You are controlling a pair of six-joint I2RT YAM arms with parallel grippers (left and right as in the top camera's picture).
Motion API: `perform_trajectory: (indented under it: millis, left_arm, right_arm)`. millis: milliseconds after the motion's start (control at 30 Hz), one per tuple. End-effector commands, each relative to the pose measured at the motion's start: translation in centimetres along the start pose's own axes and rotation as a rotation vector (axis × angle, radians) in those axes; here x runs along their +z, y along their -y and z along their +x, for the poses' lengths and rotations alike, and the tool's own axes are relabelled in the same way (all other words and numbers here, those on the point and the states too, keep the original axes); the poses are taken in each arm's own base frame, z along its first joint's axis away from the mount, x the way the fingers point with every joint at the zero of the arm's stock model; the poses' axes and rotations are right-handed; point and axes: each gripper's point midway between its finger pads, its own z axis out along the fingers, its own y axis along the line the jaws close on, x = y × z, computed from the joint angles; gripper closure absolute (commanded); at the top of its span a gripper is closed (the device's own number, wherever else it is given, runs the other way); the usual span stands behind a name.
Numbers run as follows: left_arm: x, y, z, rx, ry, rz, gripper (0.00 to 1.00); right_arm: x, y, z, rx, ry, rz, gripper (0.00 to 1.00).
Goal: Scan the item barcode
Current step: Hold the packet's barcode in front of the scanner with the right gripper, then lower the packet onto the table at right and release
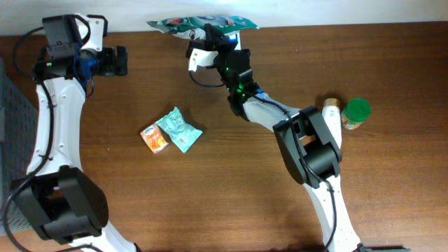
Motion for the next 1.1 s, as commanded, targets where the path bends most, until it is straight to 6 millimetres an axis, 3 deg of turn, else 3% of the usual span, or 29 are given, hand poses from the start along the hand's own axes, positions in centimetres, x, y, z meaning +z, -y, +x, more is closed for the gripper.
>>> perform_trajectory:
  millis: [0, 100, 200, 333, 433, 533, 600, 667, 733, 800, 900, 1067]
  left_arm:
    - [-1.1, -0.6, -0.3, 0.018, 0.006, -0.027, 0.01]
    - [-1.1, -0.6, -0.3, 0.018, 0.006, -0.027, 0.01]
    - [-1.1, -0.6, -0.3, 0.018, 0.006, -0.027, 0.01]
    - [-1.1, -0.6, -0.3, 0.018, 0.006, -0.027, 0.01]
    - [-1.1, -0.6, -0.3, 0.018, 0.006, -0.027, 0.01]
    - [-1.1, -0.6, -0.3, 0.018, 0.006, -0.027, 0.01]
    - [-1.1, -0.6, -0.3, 0.018, 0.006, -0.027, 0.01]
    - [-1.1, -0.6, -0.3, 0.018, 0.006, -0.027, 0.01]
    - [-1.1, -0.6, -0.3, 0.018, 0.006, -0.027, 0.01]
    - [-1.1, -0.6, -0.3, 0.018, 0.006, -0.027, 0.01]
    - [-1.1, -0.6, -0.3, 0.018, 0.006, -0.027, 0.01]
    - [-1.1, -0.6, -0.3, 0.018, 0.006, -0.027, 0.01]
  right_arm:
    - [0.3, 1.3, -0.9, 0.062, 0.034, 0.042, 0.96]
    - [0.1, 4.1, -1.3, 0.206, 0.06, 0.125, 0.96]
    - [-0.6, 10.7, -1.1, 0.37, 0.06, 0.228, 0.96]
    - [-2.1, 17.5, 0.2, 0.562, 0.004, 0.219, 0.96]
    - [-5.0, 23.0, 1.8, 0.9, -0.061, 0.187, 0.96]
    - [-8.9, 24.6, 2.5, 1.198, -0.162, 0.036, 0.96]
    - [-13.1, 24.7, 4.4, 1.372, -0.324, -0.042, 0.96]
    - [-16.9, 23.6, 6.6, 1.484, -0.483, -0.112, 0.96]
    - [-19.9, 21.4, 9.4, 1.602, -0.646, -0.178, 0.96]
    - [-22.7, 17.7, 12.9, 1.703, -0.845, -0.256, 0.96]
    - [-23.7, 13.8, 16.9, 1.791, -0.99, -0.308, 0.96]
    - [-22.0, 6.9, 23.1, 1.856, -1.123, -0.302, 0.96]
